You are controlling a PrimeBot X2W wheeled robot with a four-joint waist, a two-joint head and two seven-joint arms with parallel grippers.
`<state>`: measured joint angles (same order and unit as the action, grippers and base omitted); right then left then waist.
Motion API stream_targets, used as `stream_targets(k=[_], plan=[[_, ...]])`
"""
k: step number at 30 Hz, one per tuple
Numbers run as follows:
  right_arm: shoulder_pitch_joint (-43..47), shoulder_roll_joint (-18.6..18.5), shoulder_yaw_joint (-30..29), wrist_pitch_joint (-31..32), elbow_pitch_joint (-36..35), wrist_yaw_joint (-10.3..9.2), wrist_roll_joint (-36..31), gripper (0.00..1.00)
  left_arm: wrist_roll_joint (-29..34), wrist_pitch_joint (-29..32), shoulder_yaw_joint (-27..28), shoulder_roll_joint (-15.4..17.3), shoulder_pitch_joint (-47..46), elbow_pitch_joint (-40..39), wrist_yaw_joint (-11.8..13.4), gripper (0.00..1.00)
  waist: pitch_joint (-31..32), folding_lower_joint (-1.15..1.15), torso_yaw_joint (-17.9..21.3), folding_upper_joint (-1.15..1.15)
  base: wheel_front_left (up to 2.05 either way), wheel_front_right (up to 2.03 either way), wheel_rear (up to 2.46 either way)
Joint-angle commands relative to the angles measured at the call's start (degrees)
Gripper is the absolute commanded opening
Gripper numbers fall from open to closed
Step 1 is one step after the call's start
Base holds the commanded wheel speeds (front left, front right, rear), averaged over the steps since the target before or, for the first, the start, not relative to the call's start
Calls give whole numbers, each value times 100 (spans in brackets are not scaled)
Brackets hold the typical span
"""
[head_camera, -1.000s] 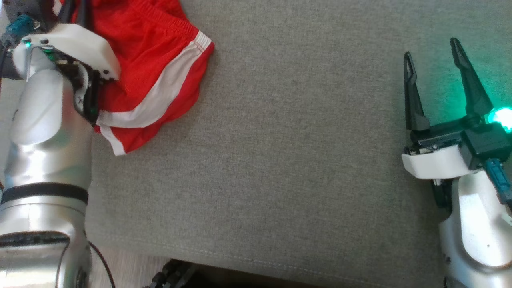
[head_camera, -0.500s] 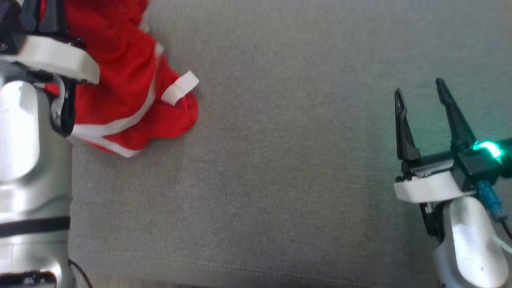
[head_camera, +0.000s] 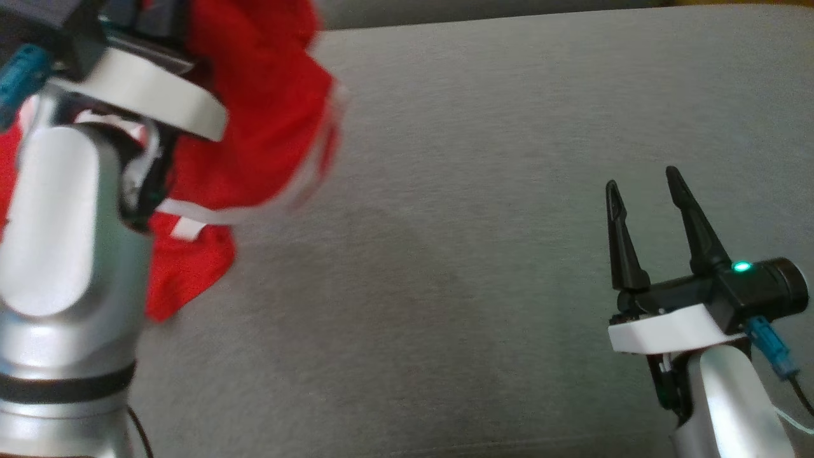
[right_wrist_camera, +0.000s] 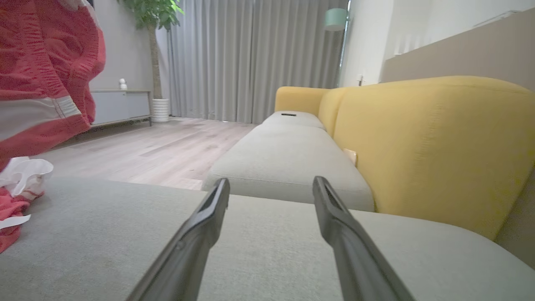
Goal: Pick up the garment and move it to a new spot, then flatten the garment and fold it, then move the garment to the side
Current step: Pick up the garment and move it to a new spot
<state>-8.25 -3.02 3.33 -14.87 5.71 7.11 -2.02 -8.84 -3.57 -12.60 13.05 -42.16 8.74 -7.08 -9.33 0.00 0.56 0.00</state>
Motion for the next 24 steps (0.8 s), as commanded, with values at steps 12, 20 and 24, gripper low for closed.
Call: stream_targets(k=[12,20,24], plan=[[-225,13,461,-13,-427,37,440,100,-880,-201,-727,-687,-870,620,-38,0,-113,0,1555,0,0,0,0],[-331,13,539,-13,-446,37,574,100,-1407,-912,-1089,-1004,-853,1777,209,0,-500,0,1772,0,0,0,0],[-383,14,525,-13,-465,37,615,100,-1770,-1109,-1403,-1014,-714,2244,391,0,-667,0,1816,0,0,0,0]])
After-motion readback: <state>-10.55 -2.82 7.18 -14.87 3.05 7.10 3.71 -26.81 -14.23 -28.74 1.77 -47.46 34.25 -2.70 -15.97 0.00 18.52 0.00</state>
